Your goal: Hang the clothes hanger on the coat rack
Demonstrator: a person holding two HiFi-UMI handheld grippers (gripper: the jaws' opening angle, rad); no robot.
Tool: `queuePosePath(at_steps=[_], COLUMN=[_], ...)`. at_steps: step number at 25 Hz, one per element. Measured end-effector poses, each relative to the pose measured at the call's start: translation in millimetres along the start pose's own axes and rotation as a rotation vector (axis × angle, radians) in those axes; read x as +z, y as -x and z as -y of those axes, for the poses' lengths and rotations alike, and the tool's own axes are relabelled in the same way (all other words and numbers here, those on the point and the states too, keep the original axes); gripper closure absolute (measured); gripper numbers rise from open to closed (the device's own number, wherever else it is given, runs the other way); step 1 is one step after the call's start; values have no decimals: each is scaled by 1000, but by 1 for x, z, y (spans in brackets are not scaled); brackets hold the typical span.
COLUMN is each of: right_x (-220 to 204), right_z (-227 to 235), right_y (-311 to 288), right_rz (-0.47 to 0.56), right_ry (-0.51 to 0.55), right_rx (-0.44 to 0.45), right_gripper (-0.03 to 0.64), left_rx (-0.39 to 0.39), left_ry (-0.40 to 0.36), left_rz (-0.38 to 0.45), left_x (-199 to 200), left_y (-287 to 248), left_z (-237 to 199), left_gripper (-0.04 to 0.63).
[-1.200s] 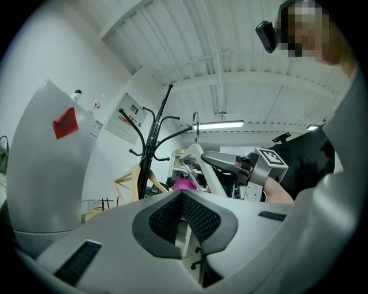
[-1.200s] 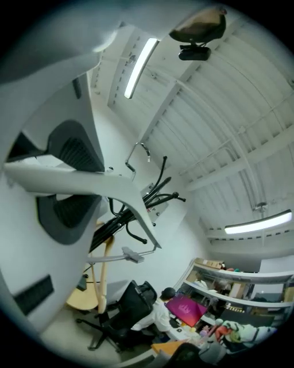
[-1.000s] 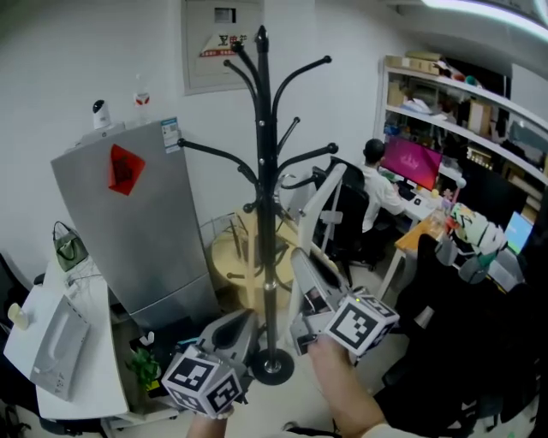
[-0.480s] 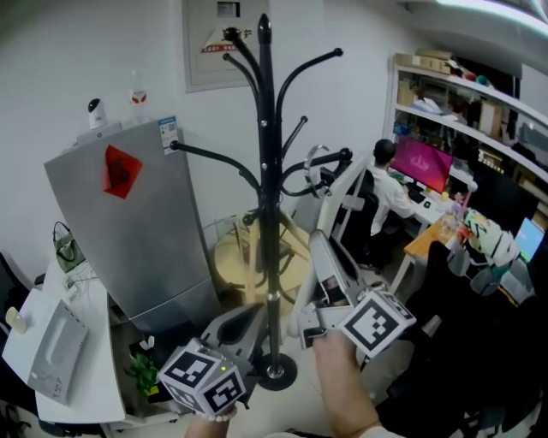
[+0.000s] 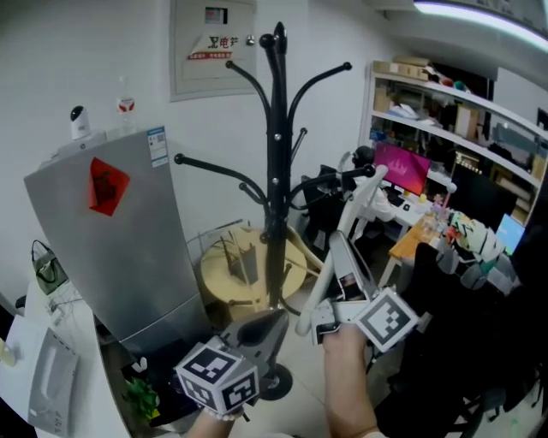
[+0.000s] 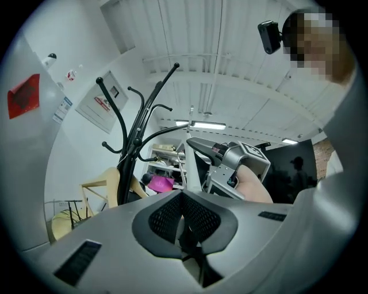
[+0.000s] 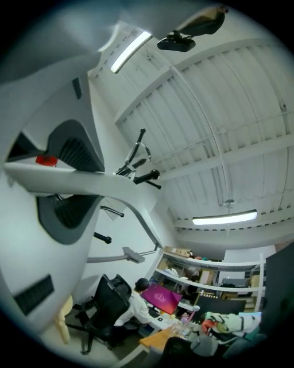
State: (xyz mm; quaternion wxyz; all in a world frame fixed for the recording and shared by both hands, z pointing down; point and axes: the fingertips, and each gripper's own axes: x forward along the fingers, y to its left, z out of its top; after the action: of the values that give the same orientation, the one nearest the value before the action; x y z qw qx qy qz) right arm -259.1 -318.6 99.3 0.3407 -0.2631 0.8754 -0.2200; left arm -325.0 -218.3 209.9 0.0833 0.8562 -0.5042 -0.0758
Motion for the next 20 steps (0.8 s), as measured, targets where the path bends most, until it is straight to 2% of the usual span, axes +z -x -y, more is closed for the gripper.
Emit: queuePosePath(at_steps=[7, 15, 20], right_x=[-12, -21, -23], right_z=[11, 25, 36], right_y=[-9, -10, -5], right_rz=[51, 79, 85], right_ry=[-22, -37, -68], right_rx=[-69, -129, -169], right_gripper=[472, 472, 472], left_rx=[-144, -223, -236], left_ry=[55, 81, 80], left_rz=[-18, -29, -36], left_x=[-2, -3, -5], left_y=[0, 1, 1], left_z=[-15, -29, -32], left_gripper=[595, 595, 595])
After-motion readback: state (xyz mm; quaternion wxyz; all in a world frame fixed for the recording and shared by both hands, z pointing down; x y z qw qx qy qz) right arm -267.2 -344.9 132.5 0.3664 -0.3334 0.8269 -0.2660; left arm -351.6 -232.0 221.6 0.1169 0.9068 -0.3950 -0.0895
